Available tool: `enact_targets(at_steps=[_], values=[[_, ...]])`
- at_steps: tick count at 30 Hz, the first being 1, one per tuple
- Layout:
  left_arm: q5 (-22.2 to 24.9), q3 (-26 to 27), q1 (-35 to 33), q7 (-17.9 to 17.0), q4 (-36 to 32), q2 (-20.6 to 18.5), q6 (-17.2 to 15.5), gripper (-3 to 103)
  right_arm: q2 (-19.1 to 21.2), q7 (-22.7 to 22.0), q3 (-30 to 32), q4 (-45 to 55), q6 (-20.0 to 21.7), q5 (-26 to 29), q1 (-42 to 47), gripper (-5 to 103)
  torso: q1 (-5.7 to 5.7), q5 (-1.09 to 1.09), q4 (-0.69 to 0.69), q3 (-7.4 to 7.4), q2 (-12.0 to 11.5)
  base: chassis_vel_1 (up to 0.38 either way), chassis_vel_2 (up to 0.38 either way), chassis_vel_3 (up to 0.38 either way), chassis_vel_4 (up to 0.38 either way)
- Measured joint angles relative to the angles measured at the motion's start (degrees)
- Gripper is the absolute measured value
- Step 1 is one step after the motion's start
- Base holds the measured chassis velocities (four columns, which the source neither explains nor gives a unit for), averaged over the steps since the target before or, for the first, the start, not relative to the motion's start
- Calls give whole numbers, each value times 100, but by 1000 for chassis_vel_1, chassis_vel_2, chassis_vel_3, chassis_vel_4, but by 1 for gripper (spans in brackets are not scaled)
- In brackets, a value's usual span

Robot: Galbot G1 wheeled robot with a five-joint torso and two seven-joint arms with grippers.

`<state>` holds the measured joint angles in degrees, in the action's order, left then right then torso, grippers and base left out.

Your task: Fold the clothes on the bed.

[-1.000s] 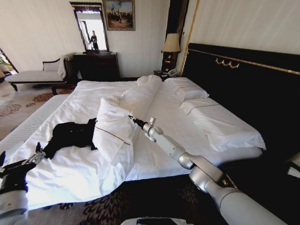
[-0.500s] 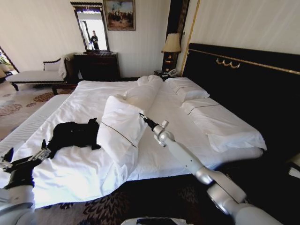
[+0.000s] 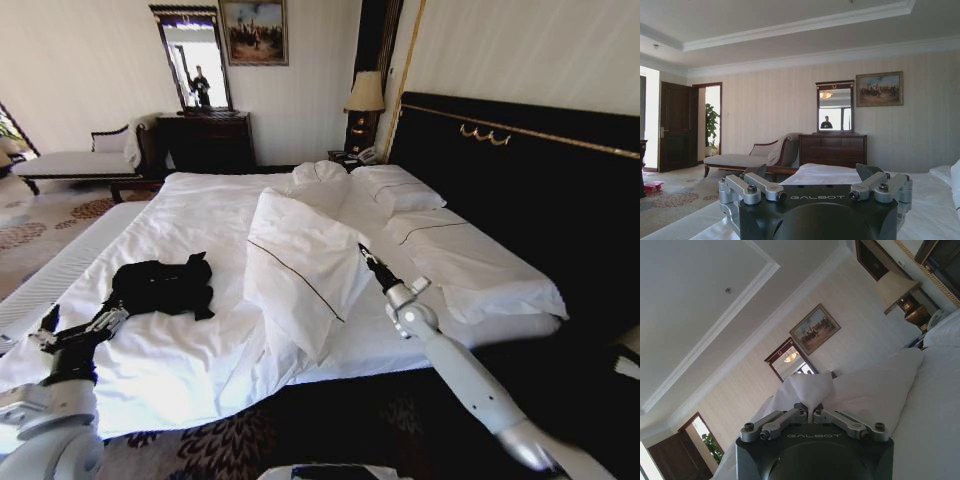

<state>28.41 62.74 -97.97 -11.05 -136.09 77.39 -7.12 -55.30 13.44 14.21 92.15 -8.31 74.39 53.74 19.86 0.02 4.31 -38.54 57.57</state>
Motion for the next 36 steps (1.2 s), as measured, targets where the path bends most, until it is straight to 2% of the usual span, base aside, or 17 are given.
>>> enact_targets(at_steps=[1,4,5,9,13,21,25,28,31,36], values=[[0,0,0,0,0,0,0,100,0,0,0,0,0,0,0,1,0,0,0,0,0,0,0,0,0],[33,-32,57,0,22,-29,11,100,2,5,693,605,-89,-14,730,1,0,-1,0,0,0,0,0,0,0],[33,-32,57,0,22,-29,11,100,2,5,693,605,-89,-14,730,1,0,-1,0,0,0,0,0,0,0],[77,-99,181,-2,70,-56,20,100,-53,3,1413,1198,-167,-144,1647,1,0,-2,0,0,0,0,0,0,0],[82,-179,251,-3,92,-57,23,100,-186,3,1817,1439,-189,-259,2193,1,0,-1,2,0,0,0,0,0,0],[158,-285,395,-8,115,-80,30,100,-791,58,2710,1879,-281,-373,3133,1,0,-1,0,0,0,0,0,0,0],[261,-309,515,-12,187,-115,52,100,-1441,173,3384,2432,-359,-329,3863,1,0,-2,2,0,0,0,0,0,0],[289,-325,561,-14,225,-132,62,100,-1651,236,3540,2583,-408,-347,4119,1,-1,-3,1,0,0,0,0,0,0],[329,-422,660,-27,277,-234,66,100,-1982,363,3735,2771,-547,-598,4588,1,-1,-3,1,0,0,0,0,0,0],[352,-591,831,-55,333,-308,45,100,-2270,374,3853,2962,-685,-761,4963,1,0,-2,0,-1,0,0,0,0,0]])
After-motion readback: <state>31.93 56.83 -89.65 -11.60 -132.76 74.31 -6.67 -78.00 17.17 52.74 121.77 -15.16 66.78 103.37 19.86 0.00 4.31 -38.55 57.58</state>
